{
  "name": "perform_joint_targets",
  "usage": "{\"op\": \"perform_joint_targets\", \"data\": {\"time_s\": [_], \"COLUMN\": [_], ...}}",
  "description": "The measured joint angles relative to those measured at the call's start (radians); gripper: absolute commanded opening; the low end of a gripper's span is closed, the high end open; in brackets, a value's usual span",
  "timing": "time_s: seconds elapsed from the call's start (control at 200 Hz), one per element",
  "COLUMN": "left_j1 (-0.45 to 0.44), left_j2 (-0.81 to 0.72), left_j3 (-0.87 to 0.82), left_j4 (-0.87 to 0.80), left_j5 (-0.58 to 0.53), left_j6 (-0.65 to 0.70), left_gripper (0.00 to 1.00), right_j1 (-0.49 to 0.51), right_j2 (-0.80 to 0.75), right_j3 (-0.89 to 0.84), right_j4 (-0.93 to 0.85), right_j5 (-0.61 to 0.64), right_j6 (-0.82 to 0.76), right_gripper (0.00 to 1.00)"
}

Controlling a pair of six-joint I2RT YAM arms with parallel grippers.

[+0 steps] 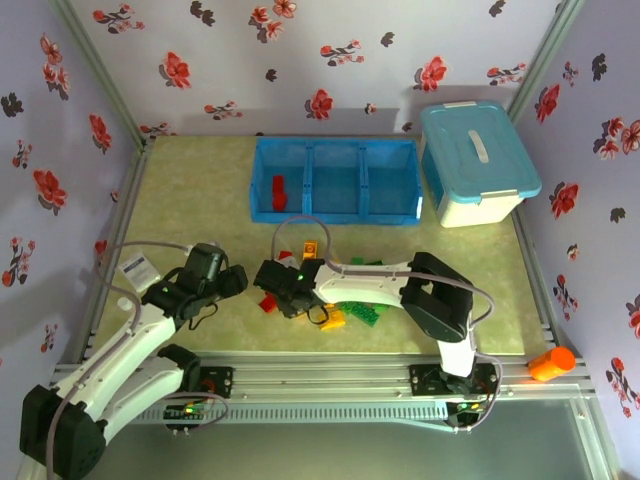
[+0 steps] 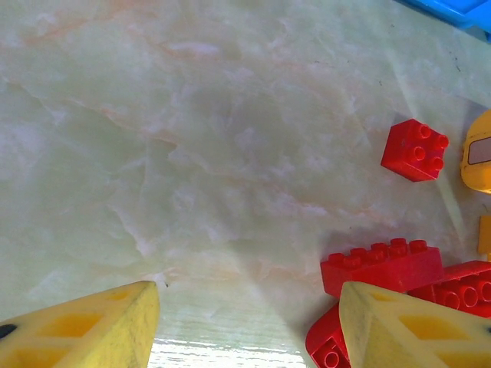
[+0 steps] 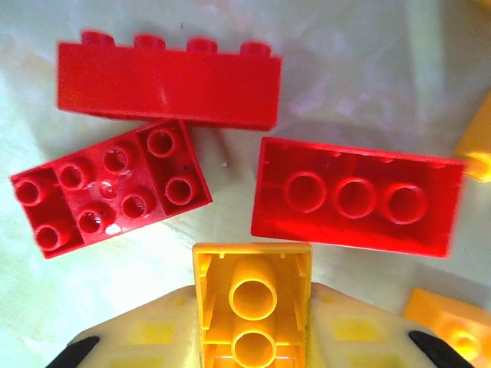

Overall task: Sort the legos into containers by color
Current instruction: Pick up the lego from the bottom-center of the table, then place the lego in the container.

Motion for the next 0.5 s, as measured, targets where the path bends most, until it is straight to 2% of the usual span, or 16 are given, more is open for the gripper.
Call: {"op": "perform_joint_targets", "data": {"time_s": [0.22,0.5], "left_j1": [-0.027,-0.104], "left_j2": [-0.019,-0.022], "left_j3": [0.012,0.013], "left_j4": [-0.002,0.004], "left_j5": [-0.004,-0.016], "left_j6": [0.001,0.0], "left_gripper": [0.63,0.63], "right_j1": [-0.047,-0.353], "right_j2": [-0.134,-0.272], "right_j3": [0.126,0.147], "right_j4": [-0.101,-0.169], "right_j5": [0.132,0.236], "right_j6": [-0.071,-0.175], "right_gripper": [0.28,0.29]}}
